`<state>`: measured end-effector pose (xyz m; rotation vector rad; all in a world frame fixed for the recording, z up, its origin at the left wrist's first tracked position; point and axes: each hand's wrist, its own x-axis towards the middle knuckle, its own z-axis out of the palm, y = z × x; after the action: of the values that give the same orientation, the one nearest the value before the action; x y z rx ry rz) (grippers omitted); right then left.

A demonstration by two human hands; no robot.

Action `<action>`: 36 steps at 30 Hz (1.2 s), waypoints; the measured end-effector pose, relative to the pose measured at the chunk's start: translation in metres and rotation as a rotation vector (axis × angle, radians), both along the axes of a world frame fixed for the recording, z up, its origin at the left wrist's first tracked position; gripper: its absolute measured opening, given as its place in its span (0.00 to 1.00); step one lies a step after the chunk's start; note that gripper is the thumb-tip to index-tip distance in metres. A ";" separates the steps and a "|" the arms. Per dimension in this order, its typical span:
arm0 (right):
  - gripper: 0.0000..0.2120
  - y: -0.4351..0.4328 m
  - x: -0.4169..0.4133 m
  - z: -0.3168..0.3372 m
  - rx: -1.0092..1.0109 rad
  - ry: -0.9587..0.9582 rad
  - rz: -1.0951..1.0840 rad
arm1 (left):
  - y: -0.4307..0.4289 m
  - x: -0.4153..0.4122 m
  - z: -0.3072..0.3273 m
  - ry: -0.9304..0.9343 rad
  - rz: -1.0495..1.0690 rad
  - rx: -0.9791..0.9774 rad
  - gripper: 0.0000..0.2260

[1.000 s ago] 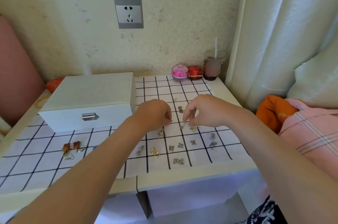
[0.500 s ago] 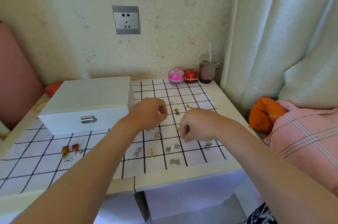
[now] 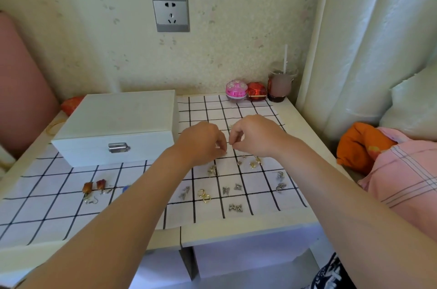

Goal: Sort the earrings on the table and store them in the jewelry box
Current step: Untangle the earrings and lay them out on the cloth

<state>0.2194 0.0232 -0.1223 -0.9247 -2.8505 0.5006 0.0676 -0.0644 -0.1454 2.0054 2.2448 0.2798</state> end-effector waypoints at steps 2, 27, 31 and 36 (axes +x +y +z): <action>0.08 -0.001 -0.006 -0.002 0.041 -0.051 0.011 | -0.001 -0.003 0.002 -0.039 -0.010 -0.025 0.05; 0.07 -0.027 -0.007 0.008 -0.201 0.053 0.065 | -0.051 -0.007 -0.001 -0.283 -0.018 -0.038 0.03; 0.11 -0.031 -0.009 0.006 -0.424 0.056 0.061 | -0.050 -0.007 0.009 -0.607 0.116 0.027 0.01; 0.08 -0.029 -0.010 0.014 -0.532 0.264 -0.032 | -0.052 -0.005 0.021 -1.055 0.277 0.104 0.06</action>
<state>0.2091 -0.0057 -0.1087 -0.8831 -2.4951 1.3096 0.0622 -0.1165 -0.1248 1.0848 1.7530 1.1649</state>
